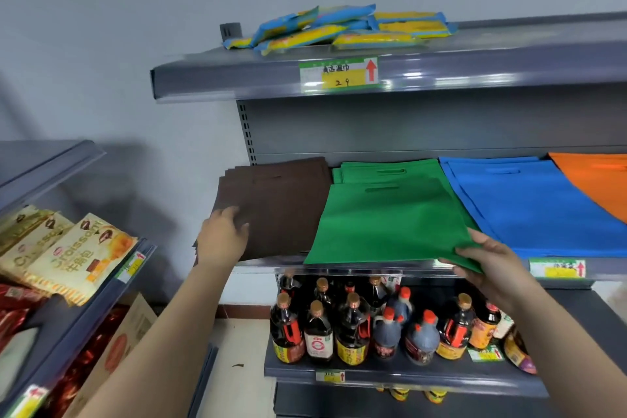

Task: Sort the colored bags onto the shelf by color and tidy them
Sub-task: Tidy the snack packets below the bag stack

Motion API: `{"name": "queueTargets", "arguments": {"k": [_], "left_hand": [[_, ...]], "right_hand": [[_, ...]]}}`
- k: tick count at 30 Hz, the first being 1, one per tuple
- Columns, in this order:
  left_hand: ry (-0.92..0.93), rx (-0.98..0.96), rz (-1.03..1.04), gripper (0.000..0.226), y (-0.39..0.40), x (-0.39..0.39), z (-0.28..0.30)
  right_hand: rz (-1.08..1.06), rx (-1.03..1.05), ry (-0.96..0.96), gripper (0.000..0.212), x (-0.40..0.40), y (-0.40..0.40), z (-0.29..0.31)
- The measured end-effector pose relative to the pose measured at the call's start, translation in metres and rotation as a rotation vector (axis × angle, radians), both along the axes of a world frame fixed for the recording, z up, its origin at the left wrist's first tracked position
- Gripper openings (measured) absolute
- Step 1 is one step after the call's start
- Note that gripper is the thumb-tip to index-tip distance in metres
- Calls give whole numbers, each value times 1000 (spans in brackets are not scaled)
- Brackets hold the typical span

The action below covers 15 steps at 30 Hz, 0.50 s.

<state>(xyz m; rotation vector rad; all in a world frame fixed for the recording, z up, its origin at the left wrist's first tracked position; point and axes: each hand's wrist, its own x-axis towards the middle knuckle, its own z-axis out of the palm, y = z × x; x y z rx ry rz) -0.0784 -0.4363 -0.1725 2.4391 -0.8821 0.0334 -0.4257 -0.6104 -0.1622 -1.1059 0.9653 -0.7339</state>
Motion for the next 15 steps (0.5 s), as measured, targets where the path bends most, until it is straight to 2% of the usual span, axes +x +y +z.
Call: {"name": "queueTargets", "arguments": {"k": [3,9,11,13,15], "left_hand": [[152,-67,-170,38,-23,-38,-6],[158,32,-349,39,-76,-102,-20],[120,65,-353,42,-92,-113,-22],[78,102,-349,45,-105,-122,-23],[54,135,-341,47,-115,-127,-24]], "right_hand": [[-12,15,38,45,0,-23,-1],[-38,-79,204,49,-2,-67,-7],[-58,-93,224,38,-4,-79,-7],[-75,-120,247,15,-5,-89,-7],[-87,-174,312,14,-6,-100,-11]]}}
